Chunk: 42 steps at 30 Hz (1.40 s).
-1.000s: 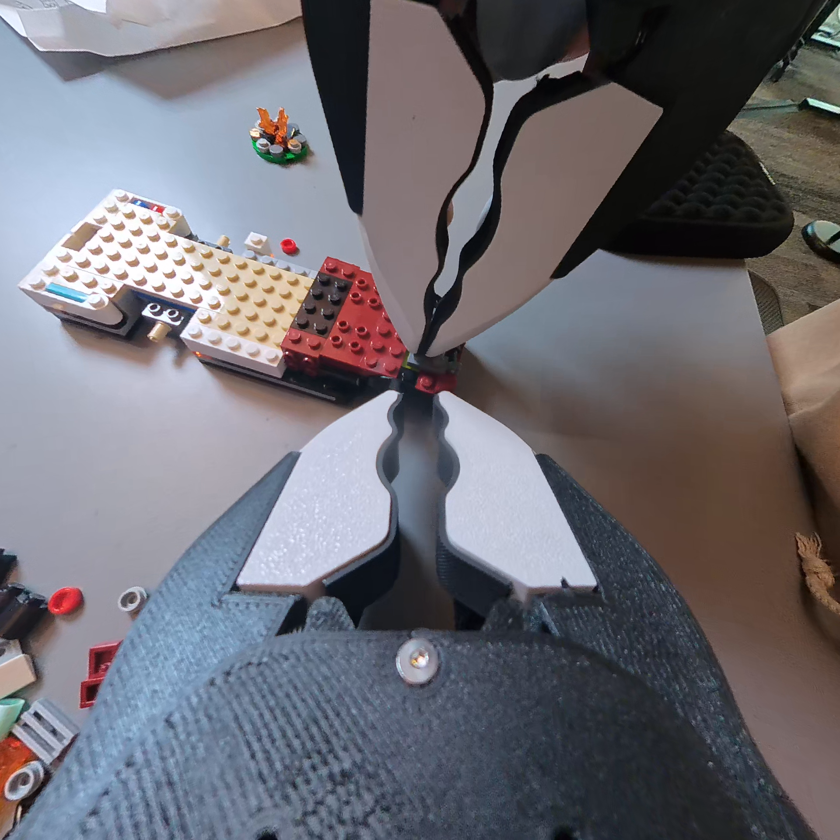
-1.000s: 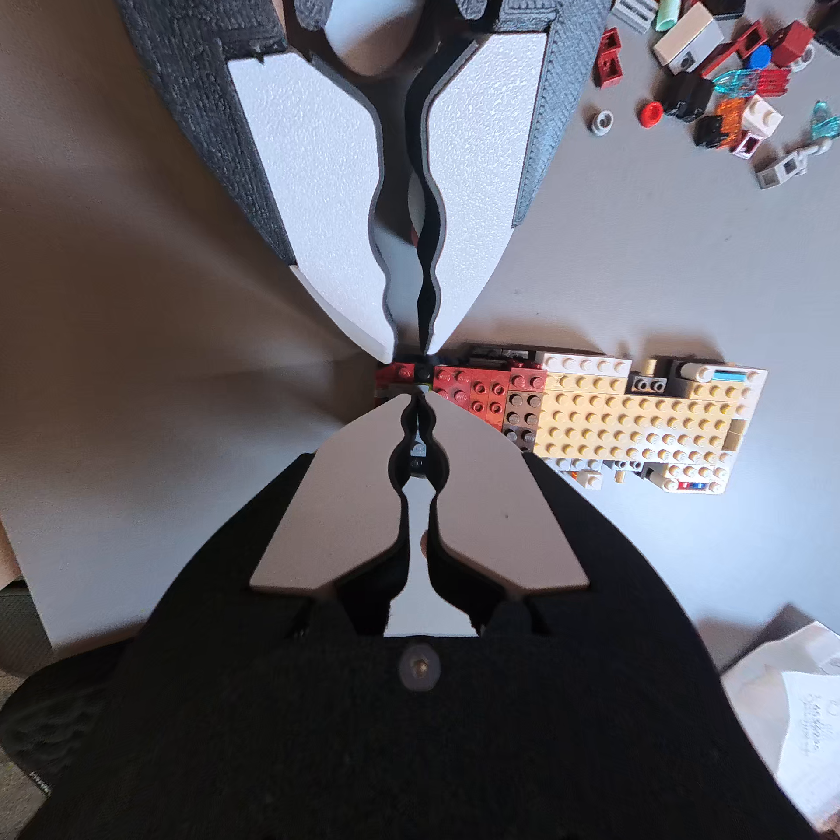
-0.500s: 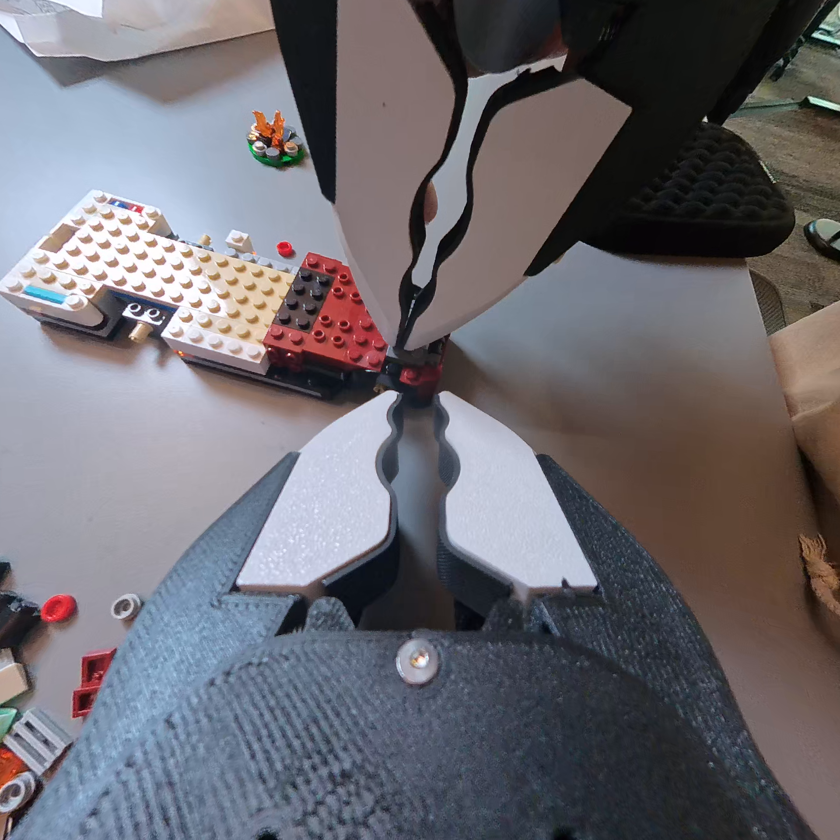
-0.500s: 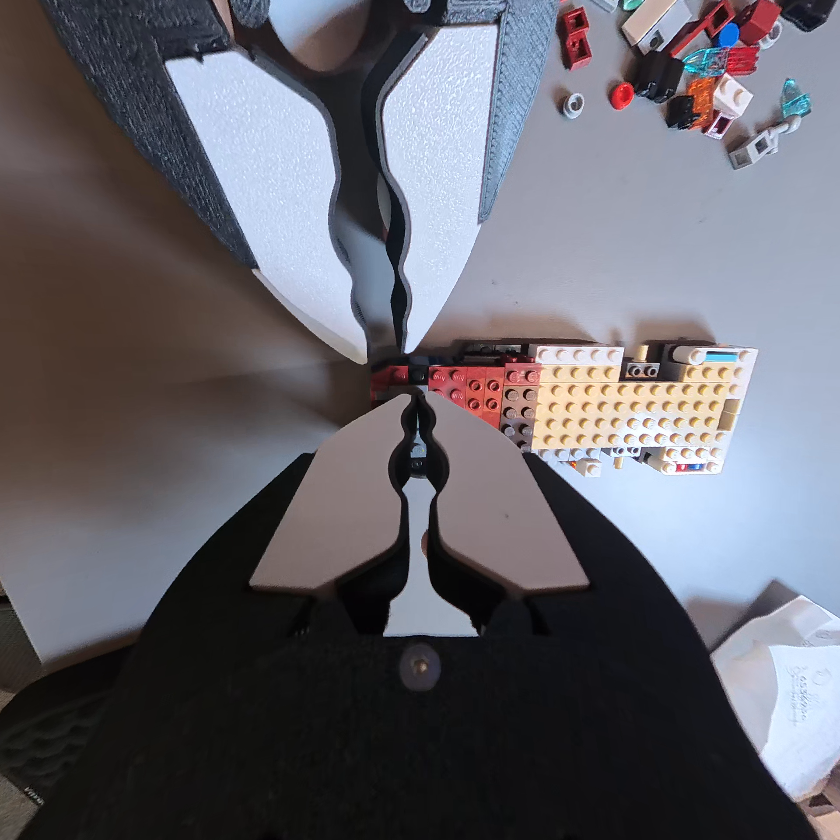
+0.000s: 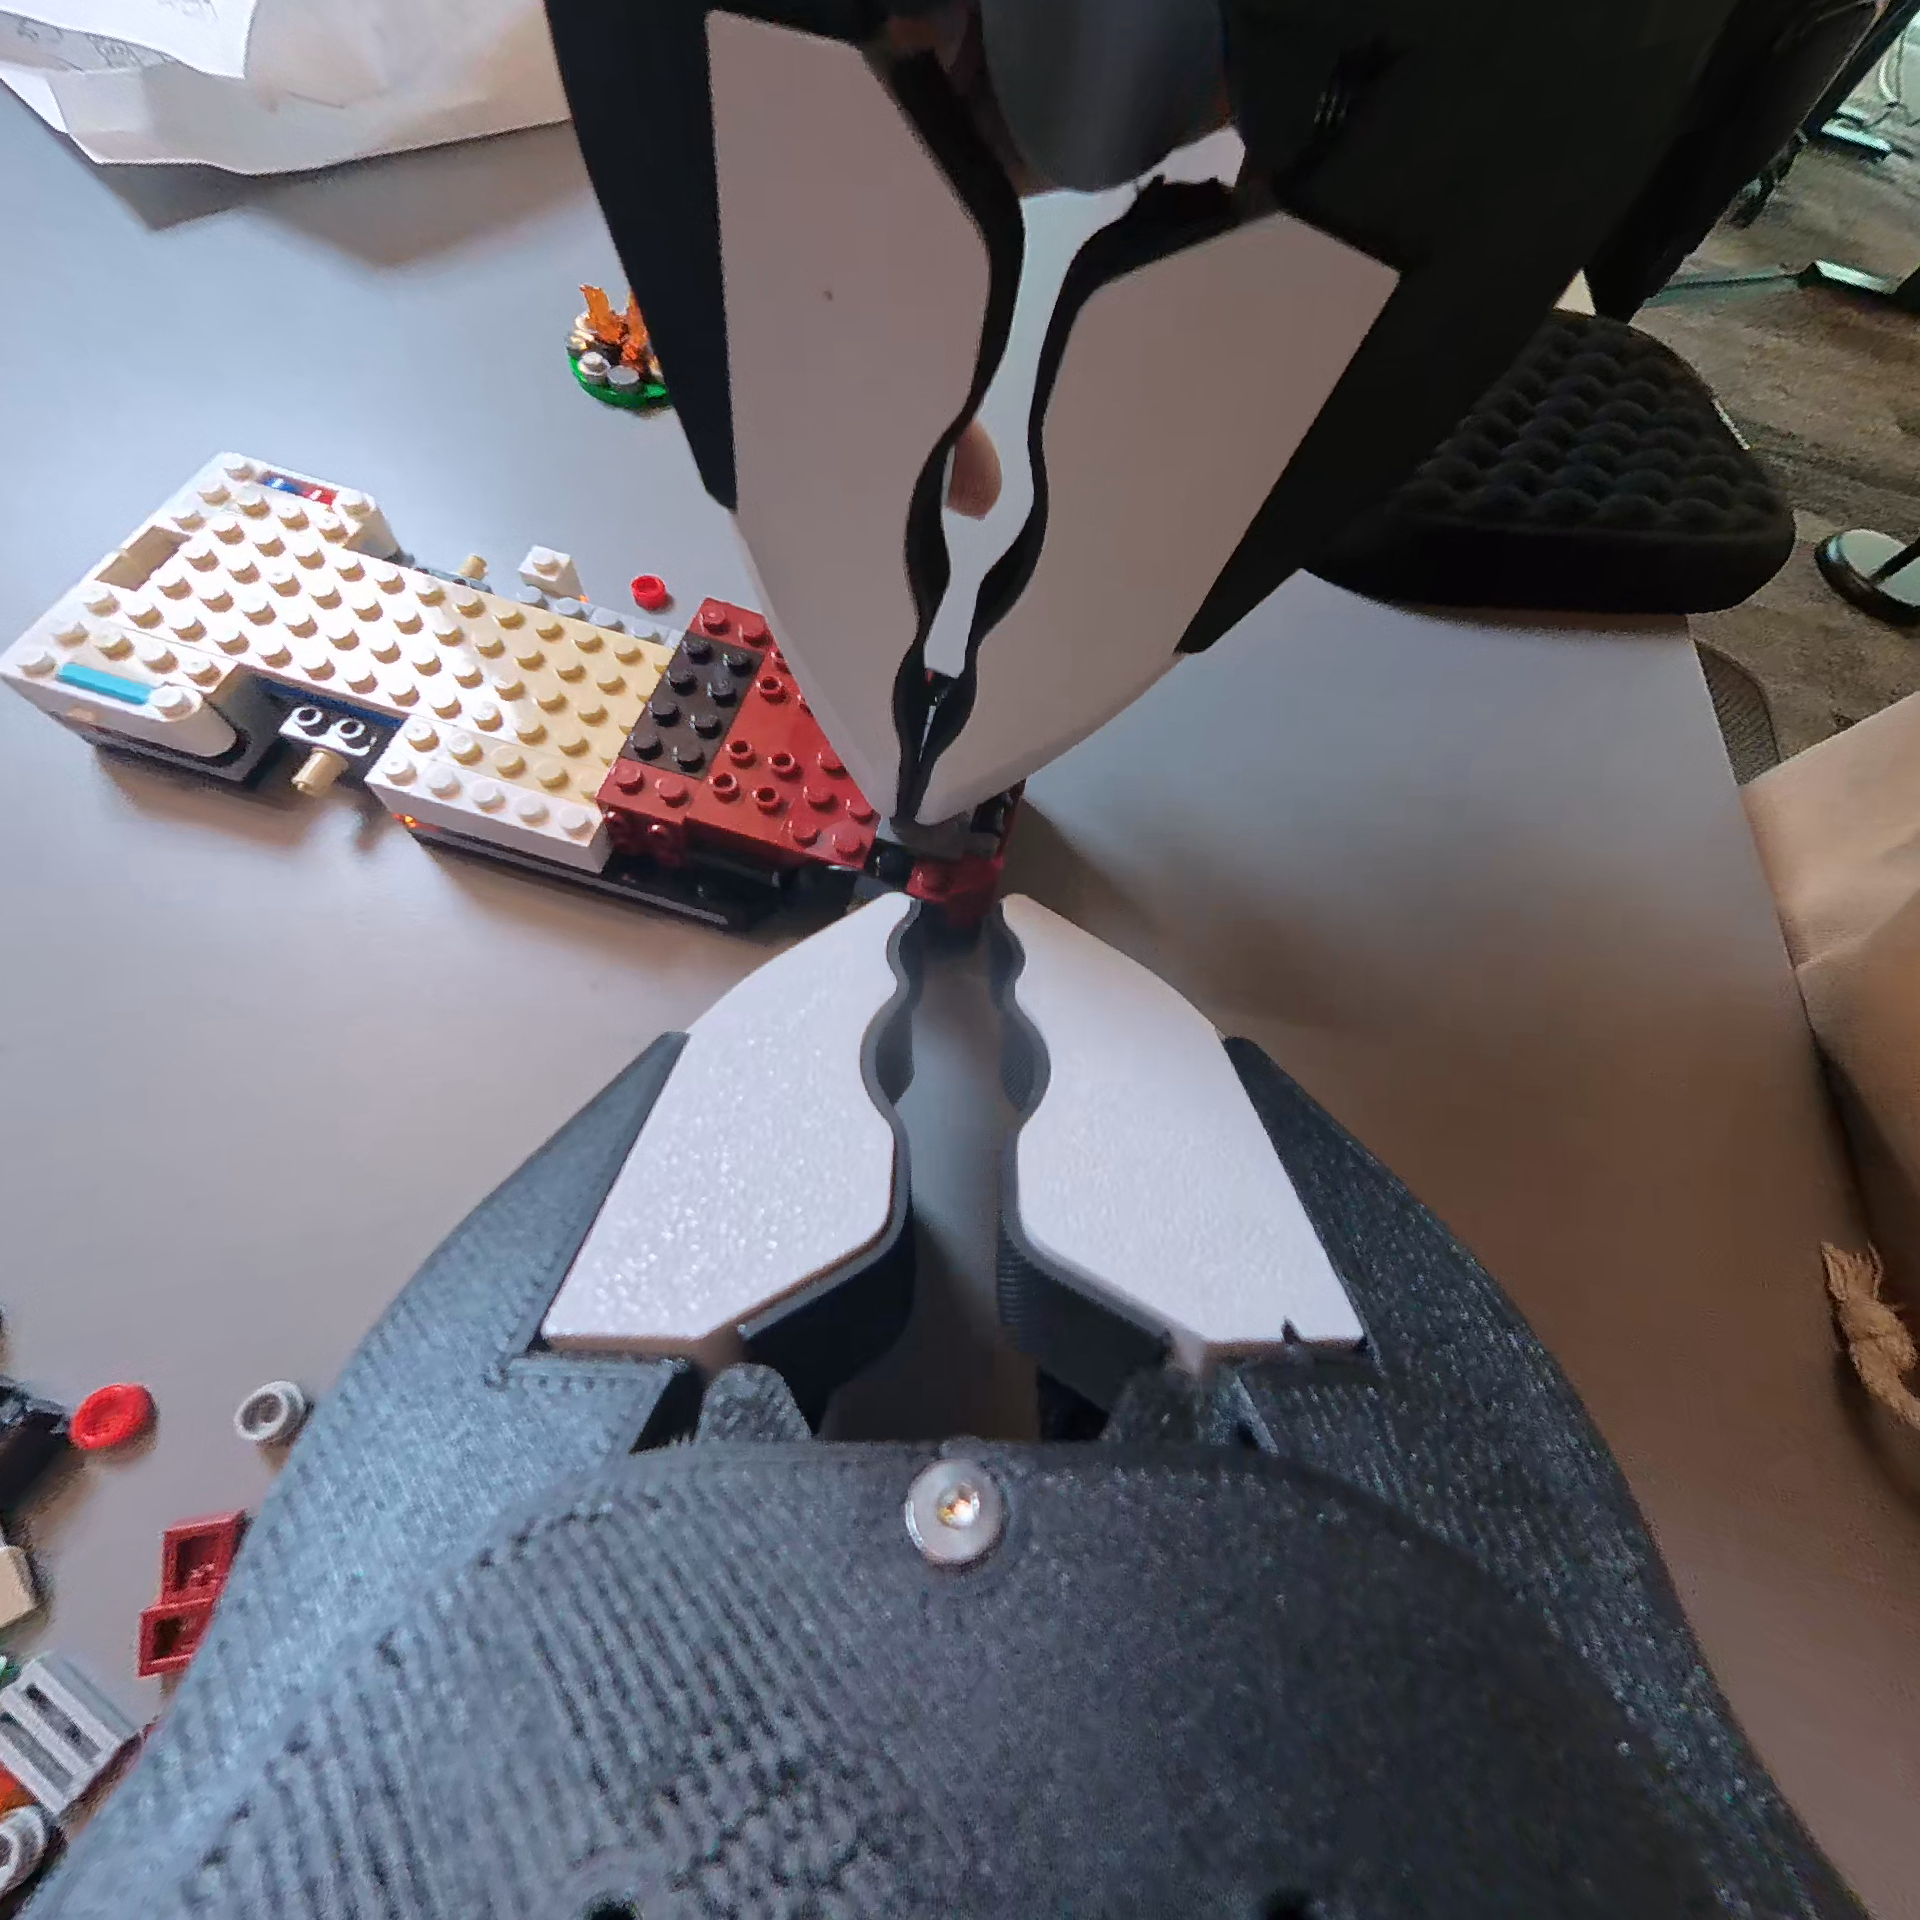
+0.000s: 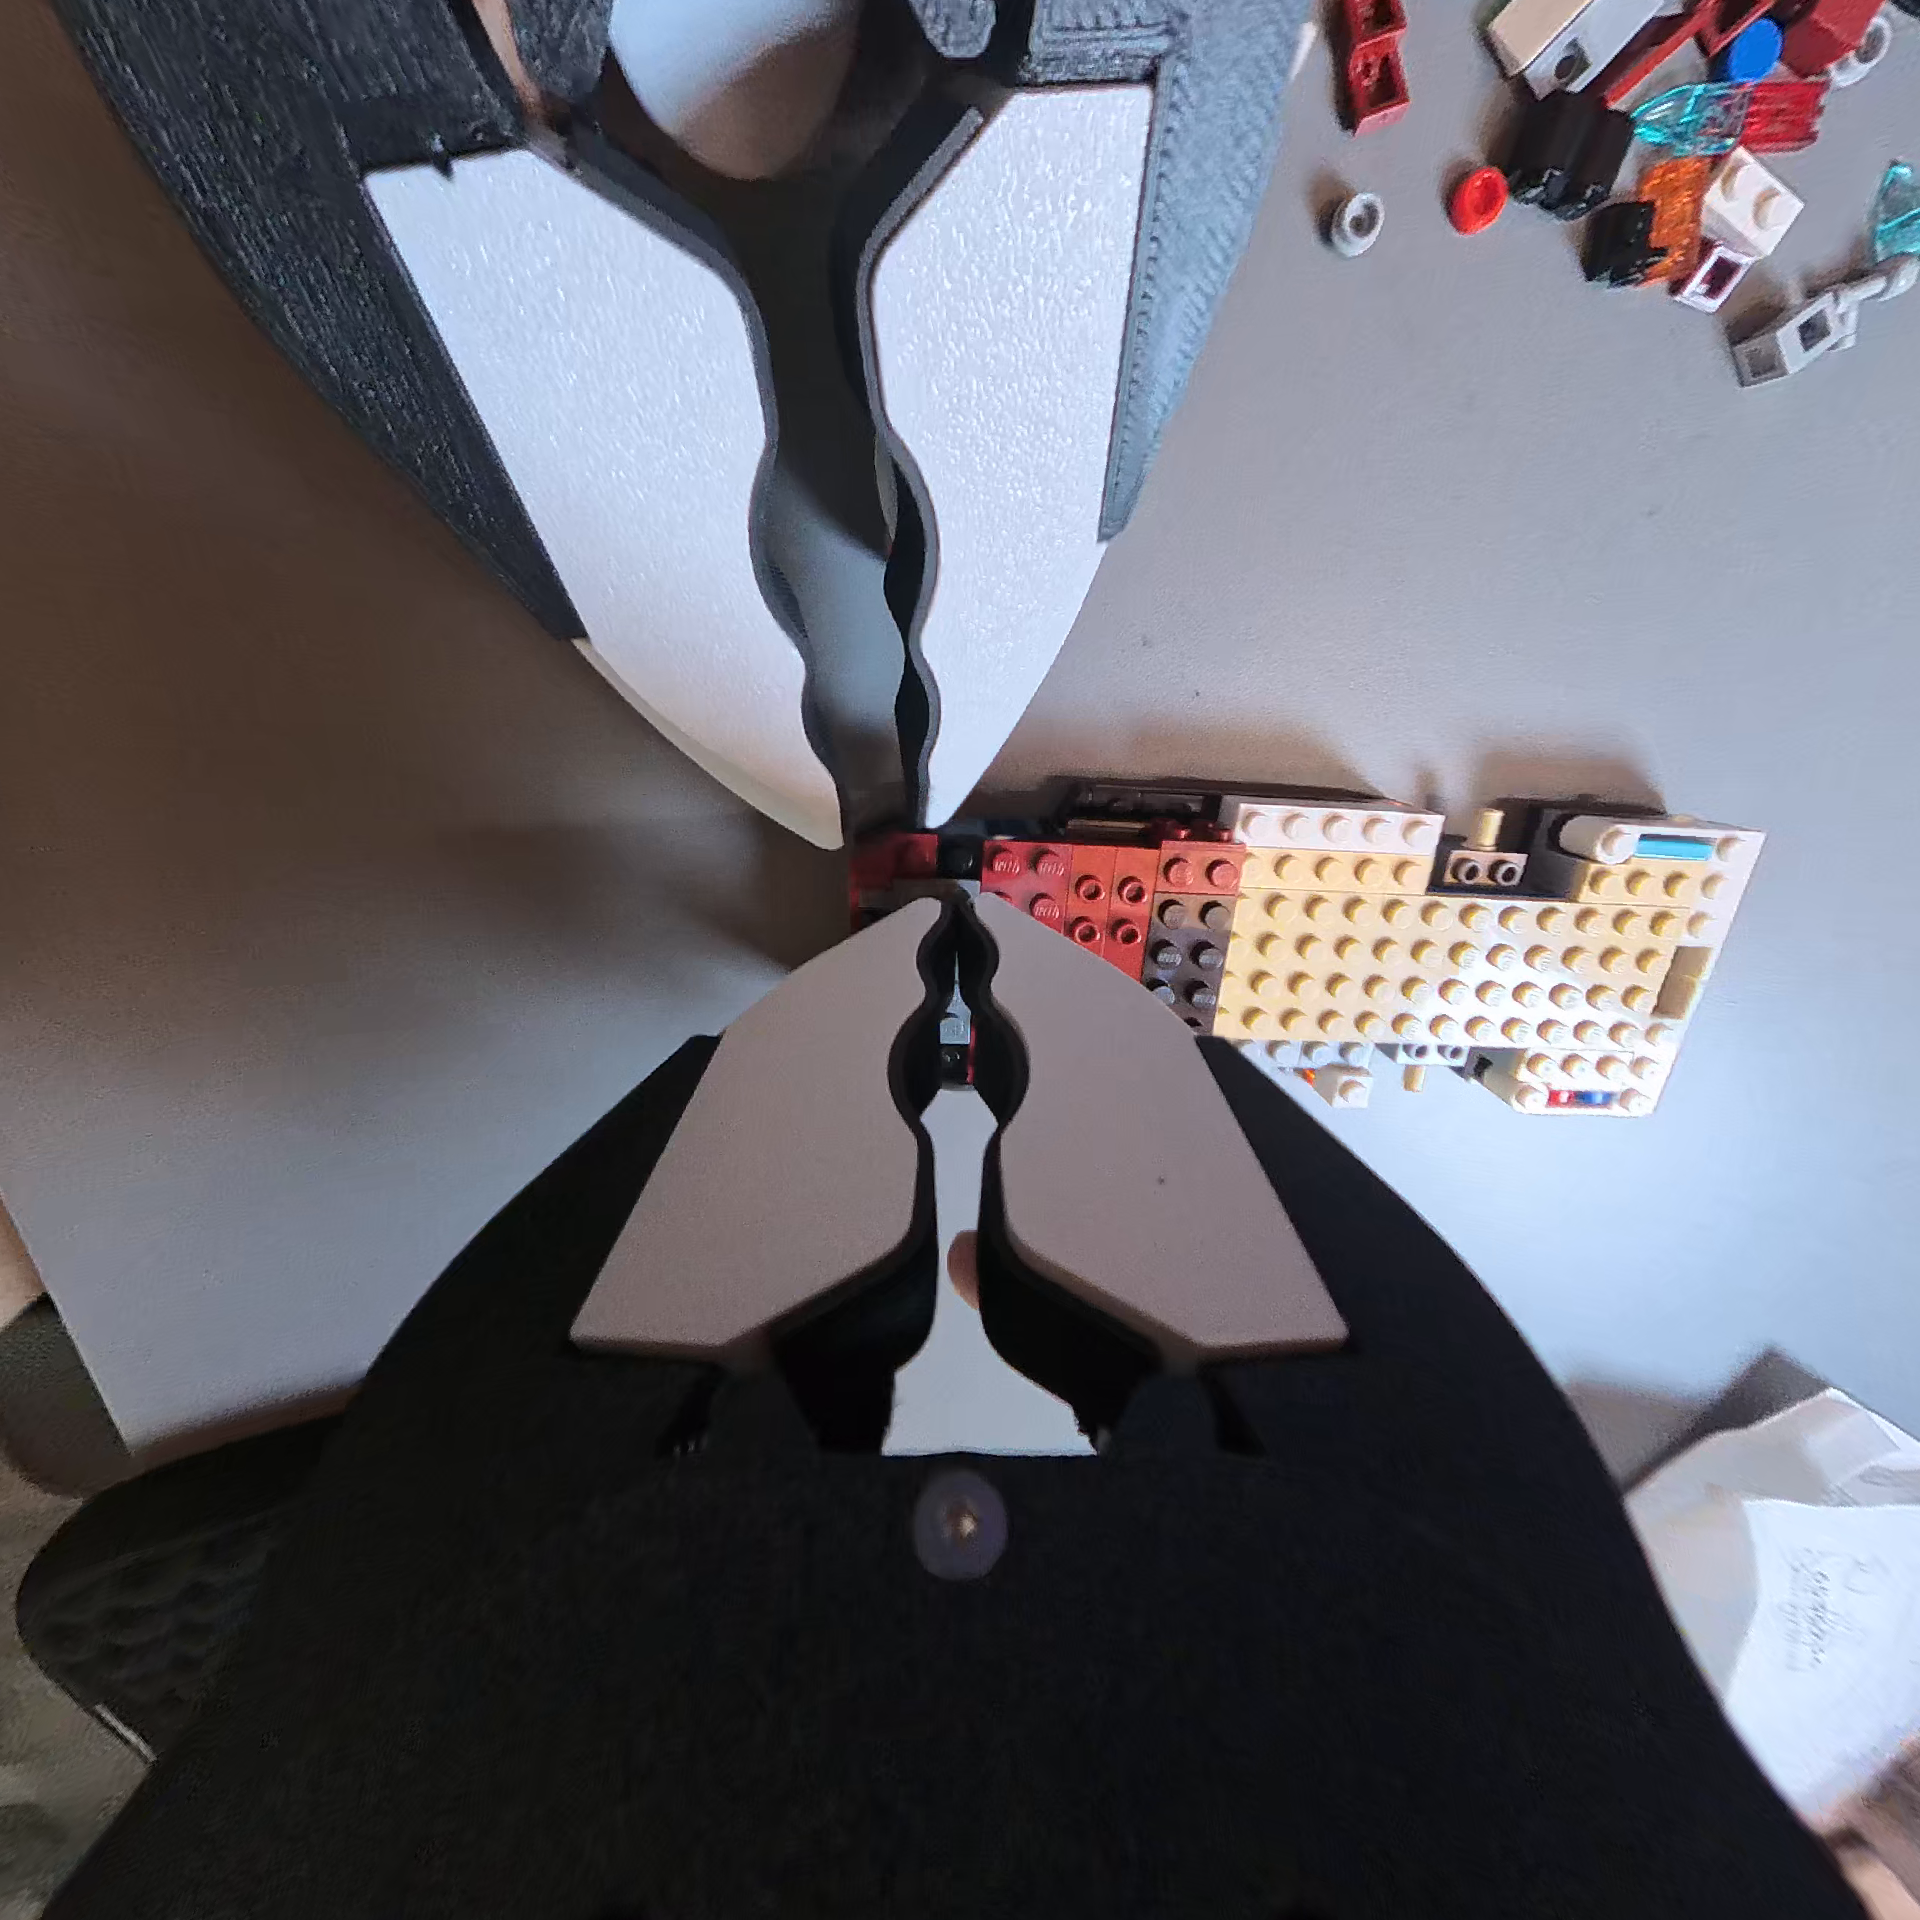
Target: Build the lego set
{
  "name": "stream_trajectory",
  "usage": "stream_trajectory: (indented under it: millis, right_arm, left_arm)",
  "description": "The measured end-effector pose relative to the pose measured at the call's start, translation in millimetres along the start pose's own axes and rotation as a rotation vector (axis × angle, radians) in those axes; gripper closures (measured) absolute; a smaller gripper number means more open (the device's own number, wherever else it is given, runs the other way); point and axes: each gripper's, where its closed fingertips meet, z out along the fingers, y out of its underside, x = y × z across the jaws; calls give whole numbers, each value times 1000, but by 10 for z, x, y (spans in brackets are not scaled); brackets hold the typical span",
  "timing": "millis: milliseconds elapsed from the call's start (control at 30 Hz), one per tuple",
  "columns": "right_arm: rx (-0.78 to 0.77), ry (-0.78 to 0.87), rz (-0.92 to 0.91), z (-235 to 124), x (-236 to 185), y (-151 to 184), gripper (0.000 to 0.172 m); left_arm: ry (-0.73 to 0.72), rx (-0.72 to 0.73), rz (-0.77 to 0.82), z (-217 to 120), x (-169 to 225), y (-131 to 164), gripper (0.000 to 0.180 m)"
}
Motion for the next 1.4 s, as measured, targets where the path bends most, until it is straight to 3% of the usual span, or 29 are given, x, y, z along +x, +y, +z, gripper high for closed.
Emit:
stream_trajectory:
  millis: [400,633,733,1033,1400]
  right_arm:
    - [234,-1,145,-105,56,1,165]
    - [440,52,65,-273,-19,-29,162]
    - [418,102,63,-187,-12,-72,172]
    - [293,31,120,-17,2,-36,172]
    - [165,65,73,-15,-5,2,171]
  left_arm:
    - [-29,45,8,-7,-44,-94,170]
    - [-28,24,-47,-49,-103,-98,168]
    - [-21,-8,-54,-42,-128,-41,167]
    - [-9,-33,-53,8,-97,17,163]
    - [-10,-25,-45,35,-67,4,166]
